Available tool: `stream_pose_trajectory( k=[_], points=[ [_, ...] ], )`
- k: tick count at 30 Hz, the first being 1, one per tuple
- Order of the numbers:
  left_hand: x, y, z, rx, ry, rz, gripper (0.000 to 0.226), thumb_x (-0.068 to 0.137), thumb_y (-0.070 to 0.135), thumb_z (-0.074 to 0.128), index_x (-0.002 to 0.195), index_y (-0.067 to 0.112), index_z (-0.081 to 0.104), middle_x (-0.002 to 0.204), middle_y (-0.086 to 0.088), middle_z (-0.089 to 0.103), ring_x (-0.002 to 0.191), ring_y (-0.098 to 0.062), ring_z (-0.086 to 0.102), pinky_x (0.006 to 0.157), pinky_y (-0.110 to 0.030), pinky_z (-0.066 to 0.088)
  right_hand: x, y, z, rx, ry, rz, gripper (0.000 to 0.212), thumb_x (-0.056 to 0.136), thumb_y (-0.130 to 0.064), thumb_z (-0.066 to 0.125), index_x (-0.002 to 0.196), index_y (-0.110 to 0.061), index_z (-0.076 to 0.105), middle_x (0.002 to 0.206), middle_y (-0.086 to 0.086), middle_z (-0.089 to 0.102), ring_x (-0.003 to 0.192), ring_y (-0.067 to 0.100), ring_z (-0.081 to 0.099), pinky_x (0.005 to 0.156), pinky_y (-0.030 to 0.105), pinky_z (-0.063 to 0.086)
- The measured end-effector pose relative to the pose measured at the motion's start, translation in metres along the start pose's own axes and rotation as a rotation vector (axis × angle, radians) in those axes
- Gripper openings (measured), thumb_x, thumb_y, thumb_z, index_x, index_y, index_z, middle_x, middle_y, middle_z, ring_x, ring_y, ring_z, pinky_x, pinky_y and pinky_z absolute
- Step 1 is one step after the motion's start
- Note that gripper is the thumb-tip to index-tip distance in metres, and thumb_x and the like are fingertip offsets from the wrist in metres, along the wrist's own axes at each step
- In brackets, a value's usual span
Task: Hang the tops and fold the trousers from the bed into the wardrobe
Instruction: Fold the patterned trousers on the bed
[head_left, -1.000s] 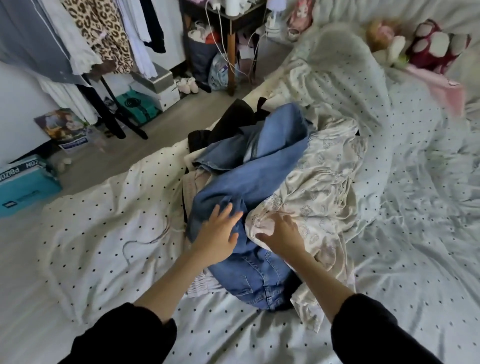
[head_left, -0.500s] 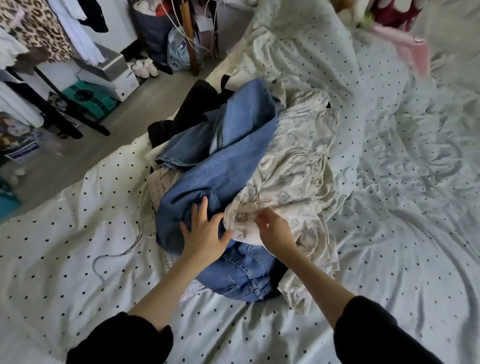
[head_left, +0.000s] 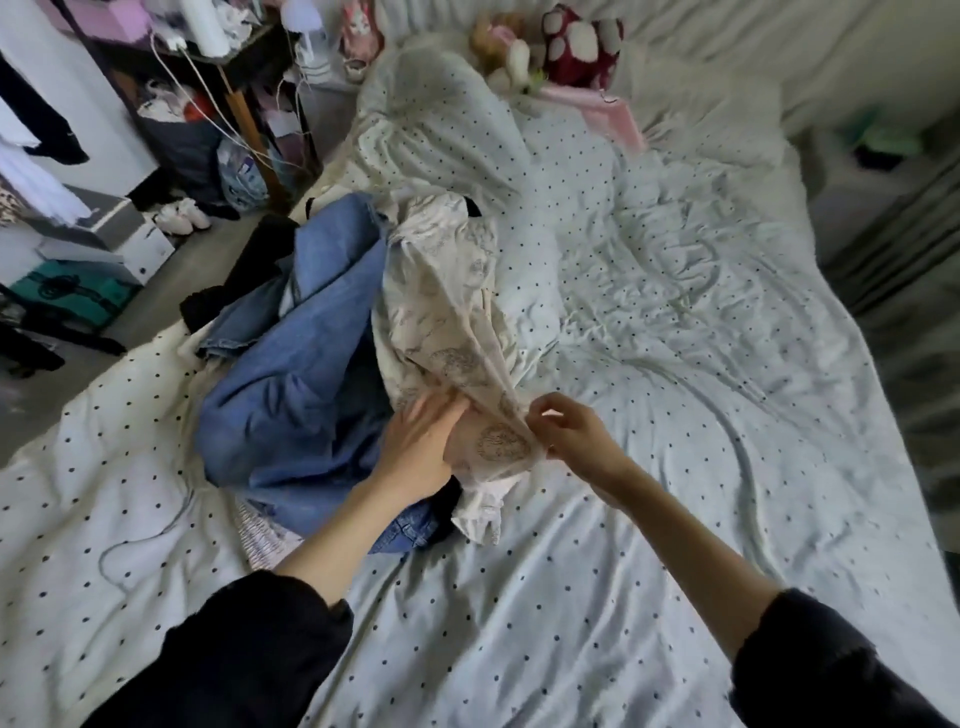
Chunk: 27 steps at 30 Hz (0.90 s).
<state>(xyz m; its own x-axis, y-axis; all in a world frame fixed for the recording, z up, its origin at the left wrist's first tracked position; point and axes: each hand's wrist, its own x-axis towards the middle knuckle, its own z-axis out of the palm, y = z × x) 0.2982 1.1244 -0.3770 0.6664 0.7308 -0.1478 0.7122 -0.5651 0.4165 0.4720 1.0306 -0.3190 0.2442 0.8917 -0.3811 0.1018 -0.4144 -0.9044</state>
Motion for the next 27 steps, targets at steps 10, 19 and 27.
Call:
stream_pose_trajectory(
  k=[10, 19, 27],
  points=[
    [-0.027, 0.183, 0.024, -0.280, -0.052, 0.001, 0.011, 0.090, 0.023, 0.060, 0.093, 0.015, 0.068, 0.089, 0.003, 0.065, 0.083, -0.015, 0.060, 0.065, -0.025, 0.042, -0.107, 0.046, -0.166, -0.014, 0.479, 0.003, 0.016, 0.094, -0.010, 0.052, 0.079, -0.015, 0.055, 0.075, 0.002, 0.059, 0.065, 0.018, 0.053, 0.060, 0.028, 0.046],
    [-0.041, 0.259, 0.057, -0.409, -0.361, 0.058, 0.020, 0.092, 0.020, 0.058, 0.109, 0.016, 0.068, 0.089, 0.005, 0.070, 0.076, -0.002, 0.062, 0.076, -0.020, 0.050, -0.137, 0.090, -0.241, -0.137, 0.756, 0.158, 0.020, 0.090, -0.007, 0.049, 0.105, -0.006, 0.063, 0.098, 0.011, 0.064, 0.092, 0.029, 0.061, 0.078, 0.039, 0.052],
    [-0.028, 0.212, 0.095, -0.243, -0.463, -0.022, 0.035, 0.093, 0.016, 0.055, 0.128, 0.019, 0.055, 0.134, 0.001, 0.051, 0.120, -0.013, 0.048, 0.100, -0.027, 0.040, -0.120, 0.149, -0.201, -0.317, 0.405, 0.314, 0.033, 0.090, -0.013, 0.059, 0.122, -0.006, 0.056, 0.123, 0.013, 0.061, 0.108, 0.027, 0.059, 0.093, 0.035, 0.047]
  ],
)
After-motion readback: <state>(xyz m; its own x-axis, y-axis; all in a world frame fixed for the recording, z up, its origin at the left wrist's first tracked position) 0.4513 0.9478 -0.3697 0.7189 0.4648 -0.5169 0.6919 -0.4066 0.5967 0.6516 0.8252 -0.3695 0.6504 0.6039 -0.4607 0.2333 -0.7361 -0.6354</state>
